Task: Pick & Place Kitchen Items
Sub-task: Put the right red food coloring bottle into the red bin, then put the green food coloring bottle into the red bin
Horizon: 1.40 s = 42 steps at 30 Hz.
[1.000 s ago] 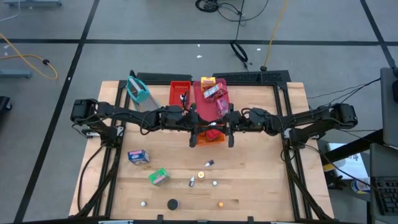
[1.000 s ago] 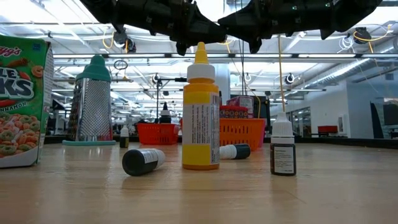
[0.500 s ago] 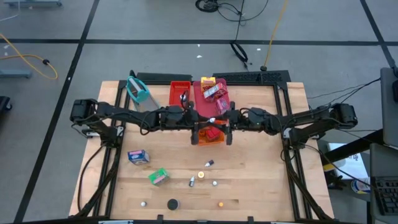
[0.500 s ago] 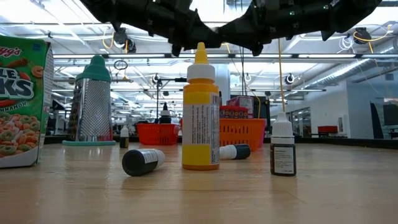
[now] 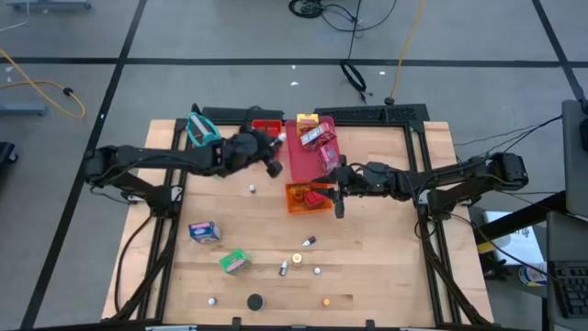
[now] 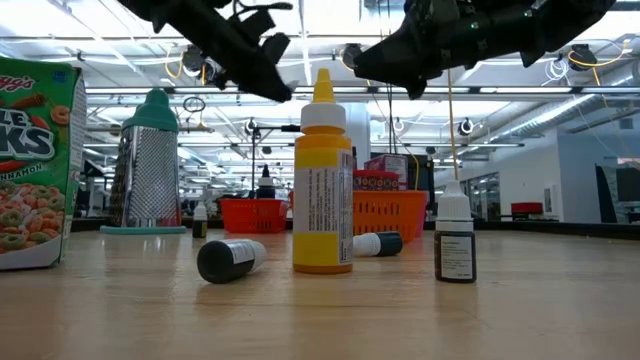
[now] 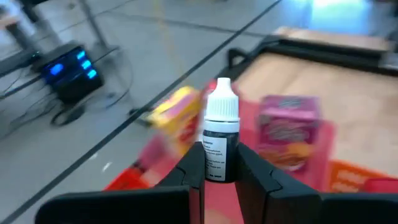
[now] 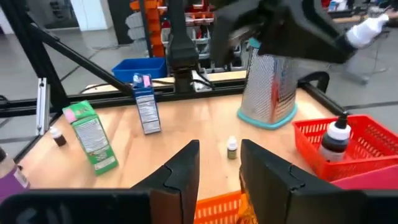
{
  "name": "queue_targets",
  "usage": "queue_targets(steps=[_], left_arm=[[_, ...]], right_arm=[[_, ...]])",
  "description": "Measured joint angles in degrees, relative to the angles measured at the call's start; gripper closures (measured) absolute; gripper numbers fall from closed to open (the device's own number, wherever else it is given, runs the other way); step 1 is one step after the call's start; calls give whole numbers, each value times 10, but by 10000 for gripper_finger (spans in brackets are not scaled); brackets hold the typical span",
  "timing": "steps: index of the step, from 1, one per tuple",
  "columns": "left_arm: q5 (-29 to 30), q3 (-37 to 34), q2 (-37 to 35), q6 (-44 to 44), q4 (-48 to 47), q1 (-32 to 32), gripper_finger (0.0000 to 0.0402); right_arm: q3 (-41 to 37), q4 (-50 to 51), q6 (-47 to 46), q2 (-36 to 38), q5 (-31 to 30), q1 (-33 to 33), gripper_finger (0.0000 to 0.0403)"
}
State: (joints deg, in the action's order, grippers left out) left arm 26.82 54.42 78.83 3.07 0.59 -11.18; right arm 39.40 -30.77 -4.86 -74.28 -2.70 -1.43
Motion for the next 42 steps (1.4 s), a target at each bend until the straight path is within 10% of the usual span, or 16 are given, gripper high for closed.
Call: queue_targets(steps=[24,42], left_arm=[[-18,-97,7,112,42,-154,352],[-24,-104,7,117,43,-165,200]], right_arm=[[0,-3,3,0,-2,39,298],[0,-7,12,0,-2,39,298]])
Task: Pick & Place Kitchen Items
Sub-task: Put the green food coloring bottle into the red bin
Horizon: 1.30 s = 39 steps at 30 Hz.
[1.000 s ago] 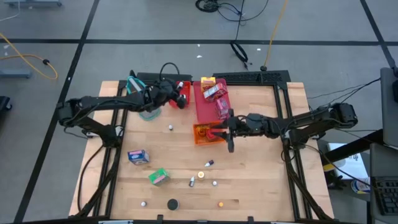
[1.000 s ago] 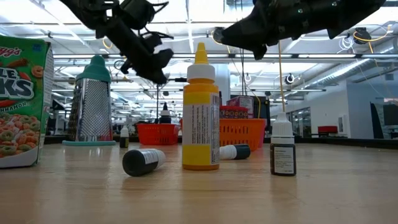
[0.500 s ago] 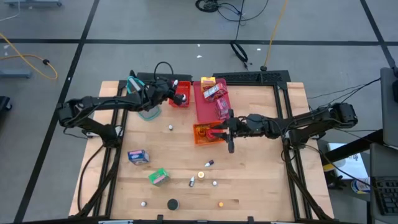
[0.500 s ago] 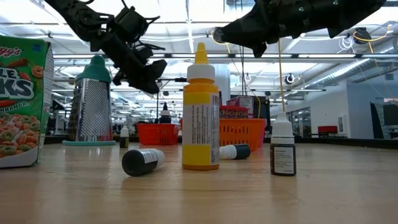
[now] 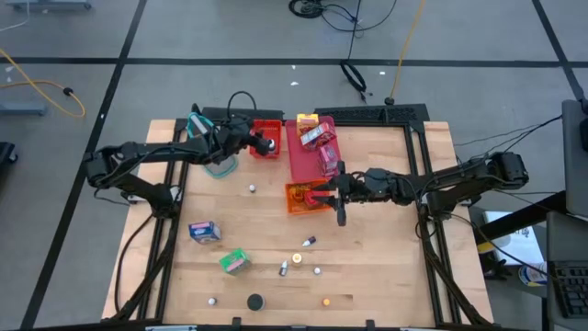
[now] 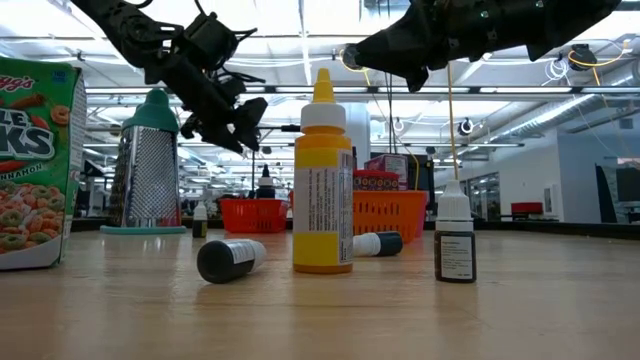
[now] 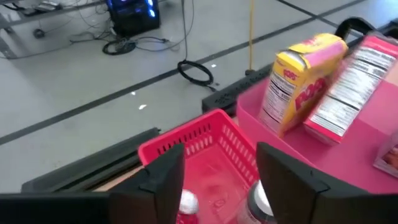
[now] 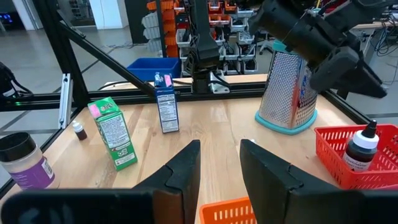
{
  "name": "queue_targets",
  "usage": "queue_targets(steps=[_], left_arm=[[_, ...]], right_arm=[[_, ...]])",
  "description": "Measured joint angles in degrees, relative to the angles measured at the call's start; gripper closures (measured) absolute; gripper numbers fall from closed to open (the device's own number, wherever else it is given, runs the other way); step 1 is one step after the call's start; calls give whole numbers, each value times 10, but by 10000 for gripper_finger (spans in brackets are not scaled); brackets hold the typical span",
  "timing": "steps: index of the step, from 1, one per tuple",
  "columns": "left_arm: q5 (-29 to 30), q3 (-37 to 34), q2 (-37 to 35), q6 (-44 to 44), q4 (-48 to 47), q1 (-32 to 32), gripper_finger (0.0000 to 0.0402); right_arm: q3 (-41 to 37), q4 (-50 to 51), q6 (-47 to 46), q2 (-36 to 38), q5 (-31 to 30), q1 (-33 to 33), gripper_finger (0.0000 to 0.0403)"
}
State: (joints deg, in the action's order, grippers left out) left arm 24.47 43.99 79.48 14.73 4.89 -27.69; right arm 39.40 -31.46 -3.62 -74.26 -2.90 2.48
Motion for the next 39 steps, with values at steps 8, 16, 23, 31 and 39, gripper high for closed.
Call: queue_targets(steps=[8,16,23,31,39], left_arm=[[-159,1,-14,-70,-46,19,184],[-200,0,-37,-105,-191,86,183],[-200,0,-37,-105,-219,149,183],[-136,-18,-37,-59,-222,176,183],[-139,-93,-37,-8,-152,179,183]], right_arm=[[0,4,-1,0,0,0,298],[0,3,-2,0,0,2,298],[-5,-3,-2,0,0,2,298],[-6,-4,-2,0,0,2,298],[-6,-4,-1,0,0,2,298]])
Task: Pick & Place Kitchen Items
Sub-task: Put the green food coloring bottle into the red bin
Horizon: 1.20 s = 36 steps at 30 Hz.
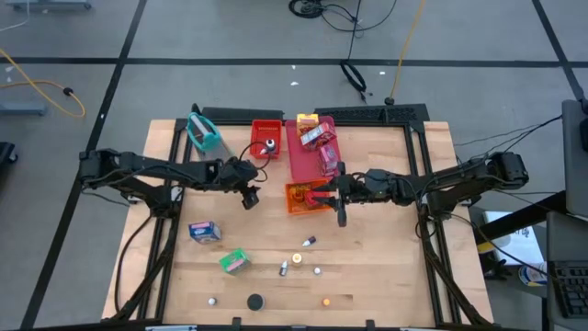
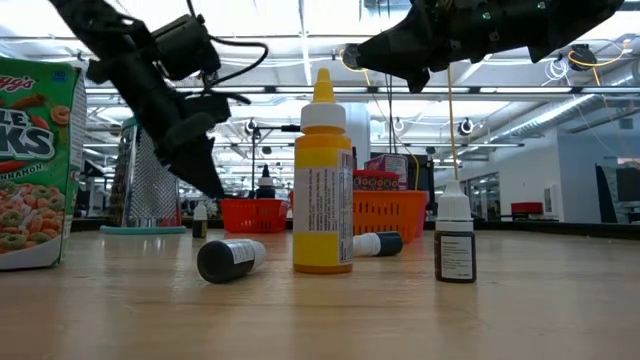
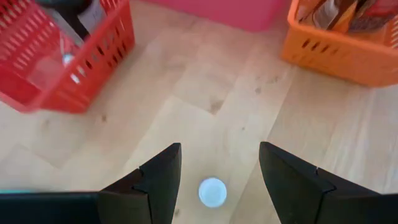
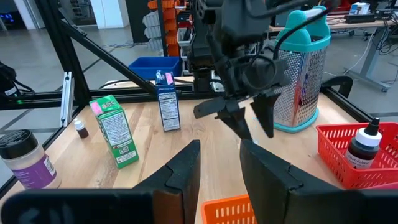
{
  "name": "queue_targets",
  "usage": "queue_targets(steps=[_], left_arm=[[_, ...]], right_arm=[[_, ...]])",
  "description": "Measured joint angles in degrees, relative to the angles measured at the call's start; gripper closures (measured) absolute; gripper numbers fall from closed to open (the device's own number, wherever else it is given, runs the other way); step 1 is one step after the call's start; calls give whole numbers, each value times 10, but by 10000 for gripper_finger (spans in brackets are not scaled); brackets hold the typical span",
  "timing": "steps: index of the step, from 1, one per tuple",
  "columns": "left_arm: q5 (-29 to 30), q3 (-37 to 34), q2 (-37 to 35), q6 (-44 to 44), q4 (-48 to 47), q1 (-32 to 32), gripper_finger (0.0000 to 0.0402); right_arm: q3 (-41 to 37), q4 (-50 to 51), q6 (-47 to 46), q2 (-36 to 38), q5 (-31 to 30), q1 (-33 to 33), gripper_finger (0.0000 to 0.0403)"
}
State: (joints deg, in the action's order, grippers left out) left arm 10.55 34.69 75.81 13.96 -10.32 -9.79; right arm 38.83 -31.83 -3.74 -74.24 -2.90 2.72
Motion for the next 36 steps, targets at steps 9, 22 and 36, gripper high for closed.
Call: queue_targets(steps=[9,22,36], left_arm=[[-2,-74,0,29,116,11,183],[17,-114,0,61,162,15,214],[19,-113,0,52,179,15,377]], right_arm=[[0,0,1,0,0,0,298],[0,0,1,0,0,0,298],[-1,0,1,0,0,0,298]])
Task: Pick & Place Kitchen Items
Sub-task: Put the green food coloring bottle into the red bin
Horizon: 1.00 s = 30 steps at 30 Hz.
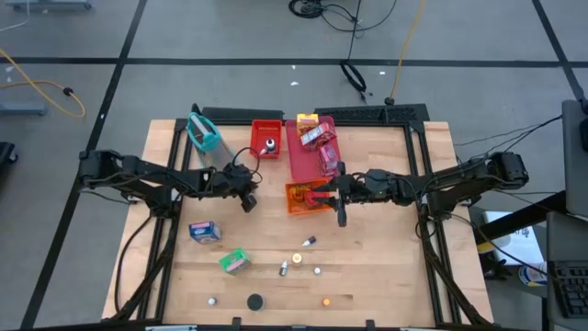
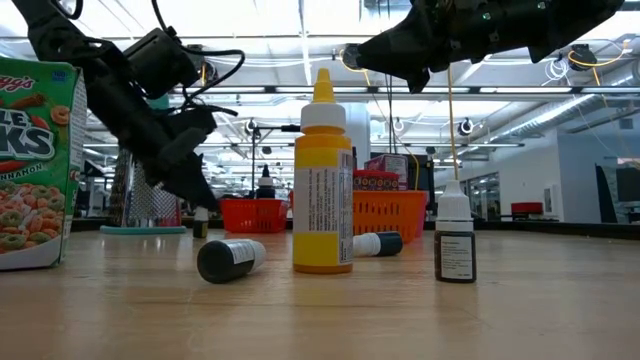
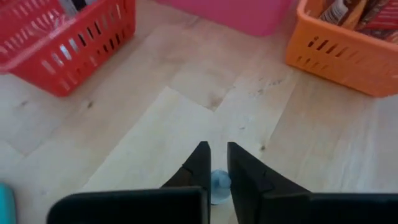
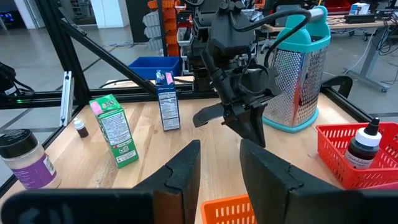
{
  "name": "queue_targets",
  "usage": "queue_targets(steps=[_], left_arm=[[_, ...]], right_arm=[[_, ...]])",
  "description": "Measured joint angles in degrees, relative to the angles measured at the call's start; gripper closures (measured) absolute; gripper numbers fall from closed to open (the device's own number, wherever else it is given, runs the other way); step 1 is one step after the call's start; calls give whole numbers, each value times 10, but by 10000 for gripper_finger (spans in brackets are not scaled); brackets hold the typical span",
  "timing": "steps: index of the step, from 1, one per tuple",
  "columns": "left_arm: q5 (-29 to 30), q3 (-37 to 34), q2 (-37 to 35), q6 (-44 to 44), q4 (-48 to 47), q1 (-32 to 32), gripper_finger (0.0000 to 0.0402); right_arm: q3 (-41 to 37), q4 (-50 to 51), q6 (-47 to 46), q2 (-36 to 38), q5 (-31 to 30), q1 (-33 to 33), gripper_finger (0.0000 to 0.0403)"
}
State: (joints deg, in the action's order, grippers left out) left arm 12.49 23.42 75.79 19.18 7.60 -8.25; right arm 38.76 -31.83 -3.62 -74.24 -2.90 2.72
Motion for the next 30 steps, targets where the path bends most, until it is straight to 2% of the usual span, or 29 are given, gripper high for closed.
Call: queue_targets(steps=[5,30], left_arm=[[9,0,0,3,0,-1,396],[5,9,1,1,32,-1,400]], right_arm=[[0,0,0,0,0,0,298],[0,5,0,0,0,0,298]])
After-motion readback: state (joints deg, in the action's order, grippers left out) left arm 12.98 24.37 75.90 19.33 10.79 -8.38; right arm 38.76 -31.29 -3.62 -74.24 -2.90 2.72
